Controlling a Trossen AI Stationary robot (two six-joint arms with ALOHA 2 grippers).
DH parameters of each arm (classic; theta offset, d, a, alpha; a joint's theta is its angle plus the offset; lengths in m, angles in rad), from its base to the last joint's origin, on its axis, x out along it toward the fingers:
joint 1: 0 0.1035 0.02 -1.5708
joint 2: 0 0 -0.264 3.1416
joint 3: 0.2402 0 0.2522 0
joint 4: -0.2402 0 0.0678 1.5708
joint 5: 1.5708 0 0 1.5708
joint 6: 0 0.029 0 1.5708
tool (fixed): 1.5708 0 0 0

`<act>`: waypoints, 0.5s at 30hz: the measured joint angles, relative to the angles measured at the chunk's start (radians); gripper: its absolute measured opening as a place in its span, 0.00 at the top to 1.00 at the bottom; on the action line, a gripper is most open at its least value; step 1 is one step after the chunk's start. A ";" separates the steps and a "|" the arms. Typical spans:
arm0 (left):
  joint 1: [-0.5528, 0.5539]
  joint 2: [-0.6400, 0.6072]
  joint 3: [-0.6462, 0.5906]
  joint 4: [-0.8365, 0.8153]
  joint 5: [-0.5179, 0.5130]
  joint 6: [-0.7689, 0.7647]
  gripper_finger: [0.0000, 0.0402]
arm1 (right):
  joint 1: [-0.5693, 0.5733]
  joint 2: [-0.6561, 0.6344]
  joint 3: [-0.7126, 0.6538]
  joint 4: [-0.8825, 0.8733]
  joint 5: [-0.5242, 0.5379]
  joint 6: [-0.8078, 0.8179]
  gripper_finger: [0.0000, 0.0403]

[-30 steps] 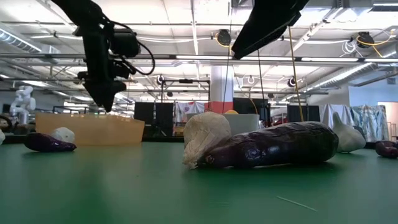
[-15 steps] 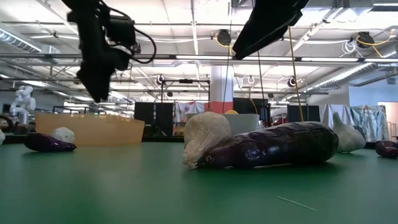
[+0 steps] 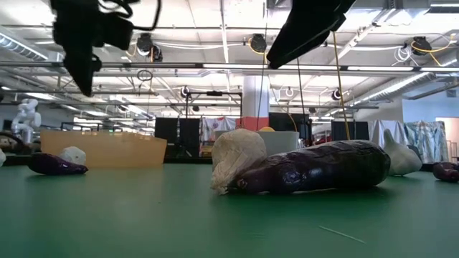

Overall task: Sort produce into baskets
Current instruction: Put the garlic into the orange bin

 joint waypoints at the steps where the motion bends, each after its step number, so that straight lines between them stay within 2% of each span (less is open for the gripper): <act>1: -0.040 0.002 -0.003 0.000 -0.017 -0.032 0.33 | 0.000 0.000 0.000 0.000 0.000 0.001 0.22; 6: -0.203 0.041 -0.023 0.003 -0.052 -0.132 0.33 | 0.001 0.000 0.000 -0.001 0.000 0.023 0.22; 15: -0.386 0.160 -0.076 0.032 -0.007 -0.136 0.33 | 0.001 0.000 0.000 0.000 -0.004 0.053 0.22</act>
